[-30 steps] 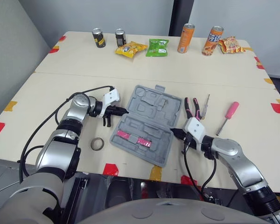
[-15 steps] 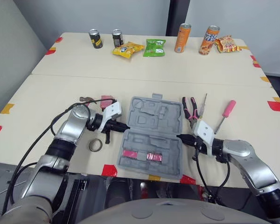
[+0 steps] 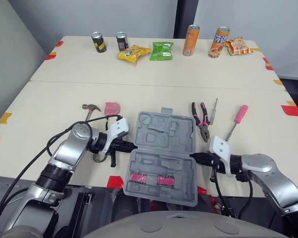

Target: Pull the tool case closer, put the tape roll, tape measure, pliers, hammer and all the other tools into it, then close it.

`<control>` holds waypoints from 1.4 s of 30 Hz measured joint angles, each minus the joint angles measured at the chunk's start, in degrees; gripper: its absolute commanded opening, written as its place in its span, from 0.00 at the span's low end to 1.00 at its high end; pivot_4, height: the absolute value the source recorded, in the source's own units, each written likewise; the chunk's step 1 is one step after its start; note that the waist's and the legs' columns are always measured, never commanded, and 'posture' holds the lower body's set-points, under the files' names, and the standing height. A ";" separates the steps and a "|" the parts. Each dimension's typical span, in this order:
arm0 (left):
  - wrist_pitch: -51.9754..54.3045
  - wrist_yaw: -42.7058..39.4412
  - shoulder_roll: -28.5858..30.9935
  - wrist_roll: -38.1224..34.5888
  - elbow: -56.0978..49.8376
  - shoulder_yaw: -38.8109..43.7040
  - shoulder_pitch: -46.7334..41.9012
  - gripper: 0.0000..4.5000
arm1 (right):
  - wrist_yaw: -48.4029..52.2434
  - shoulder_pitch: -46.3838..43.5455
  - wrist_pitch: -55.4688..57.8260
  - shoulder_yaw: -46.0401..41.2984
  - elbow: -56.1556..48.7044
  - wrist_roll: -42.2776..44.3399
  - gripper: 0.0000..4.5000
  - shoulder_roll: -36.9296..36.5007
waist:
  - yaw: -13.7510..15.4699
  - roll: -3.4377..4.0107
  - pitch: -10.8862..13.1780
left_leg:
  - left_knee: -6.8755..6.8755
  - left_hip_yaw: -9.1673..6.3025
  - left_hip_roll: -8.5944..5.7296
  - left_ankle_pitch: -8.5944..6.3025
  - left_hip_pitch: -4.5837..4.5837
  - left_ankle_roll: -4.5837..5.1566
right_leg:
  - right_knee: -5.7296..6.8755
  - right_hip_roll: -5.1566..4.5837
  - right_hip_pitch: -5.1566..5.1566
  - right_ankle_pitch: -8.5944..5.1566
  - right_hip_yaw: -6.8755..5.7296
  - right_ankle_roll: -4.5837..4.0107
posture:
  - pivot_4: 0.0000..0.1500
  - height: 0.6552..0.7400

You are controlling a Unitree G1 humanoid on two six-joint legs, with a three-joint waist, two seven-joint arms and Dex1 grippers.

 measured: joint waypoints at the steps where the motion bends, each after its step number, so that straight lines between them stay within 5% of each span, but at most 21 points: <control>1: -0.15 0.01 0.52 -0.07 -0.26 -0.39 0.20 0.01 | 0.12 0.02 0.06 0.00 0.00 0.10 0.00 -0.03 | 0.00 0.00 0.00 | 0.00 0.00 0.00 -0.01 0.01 0.02 | 0.00 0.00 0.00 -0.03 0.00 -0.05 | 1.00 1.00; 42: -3.05 1.16 5.63 -2.53 -3.82 -4.22 2.97 0.01 | 1.50 3.70 4.20 -0.21 -4.15 1.99 0.00 -2.41 | -0.08 0.54 -0.37 | -0.10 0.04 -0.03 -0.04 0.02 0.20 | 0.13 0.00 -0.12 -0.19 0.05 -0.34 | 1.00 1.00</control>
